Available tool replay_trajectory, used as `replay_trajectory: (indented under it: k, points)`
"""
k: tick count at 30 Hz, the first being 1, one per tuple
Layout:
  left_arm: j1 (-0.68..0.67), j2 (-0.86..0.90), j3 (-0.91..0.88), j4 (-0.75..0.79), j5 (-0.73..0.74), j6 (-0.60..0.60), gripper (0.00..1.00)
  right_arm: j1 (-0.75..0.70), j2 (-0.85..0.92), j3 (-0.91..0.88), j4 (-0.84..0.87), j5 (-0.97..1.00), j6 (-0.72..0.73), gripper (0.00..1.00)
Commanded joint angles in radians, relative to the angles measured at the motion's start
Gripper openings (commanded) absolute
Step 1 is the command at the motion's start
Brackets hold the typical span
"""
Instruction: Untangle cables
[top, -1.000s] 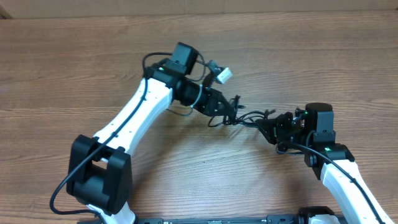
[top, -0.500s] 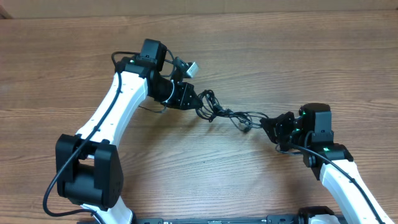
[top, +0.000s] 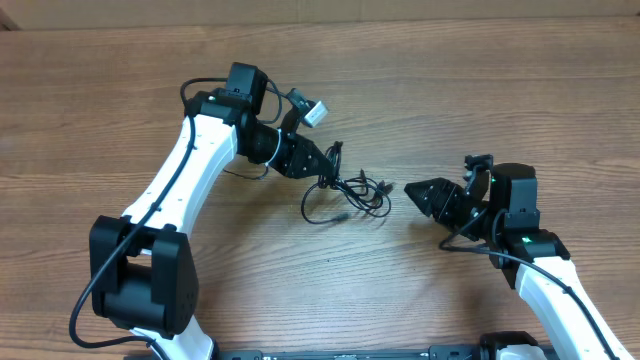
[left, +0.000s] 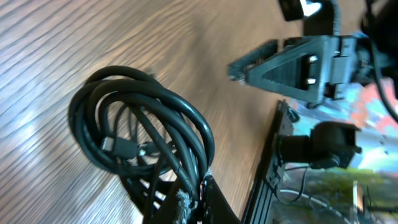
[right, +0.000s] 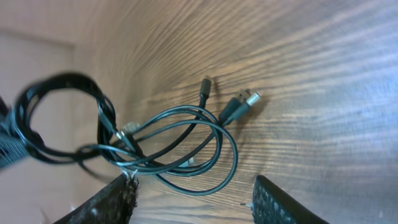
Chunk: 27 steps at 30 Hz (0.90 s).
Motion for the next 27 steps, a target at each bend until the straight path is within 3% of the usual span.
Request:
replay_trajectory:
  k: [1,9,18,27]
  points:
    - [-0.035,-0.029,0.025,-0.008,0.114,0.122,0.04,0.006,-0.002,0.021,0.001,-0.036,-0.257,0.6]
    - [-0.122,-0.029,0.025,-0.017,0.125,0.182,0.04,0.053,-0.002,0.021,0.014,-0.036,-0.505,0.53]
    - [-0.148,-0.029,0.025,0.05,0.288,0.171,0.04,0.122,-0.002,0.021,0.023,-0.057,-0.51,0.45]
    - [-0.15,-0.028,0.025,0.068,0.295,0.147,0.04,0.208,-0.002,0.021,0.075,-0.063,-0.509,0.46]
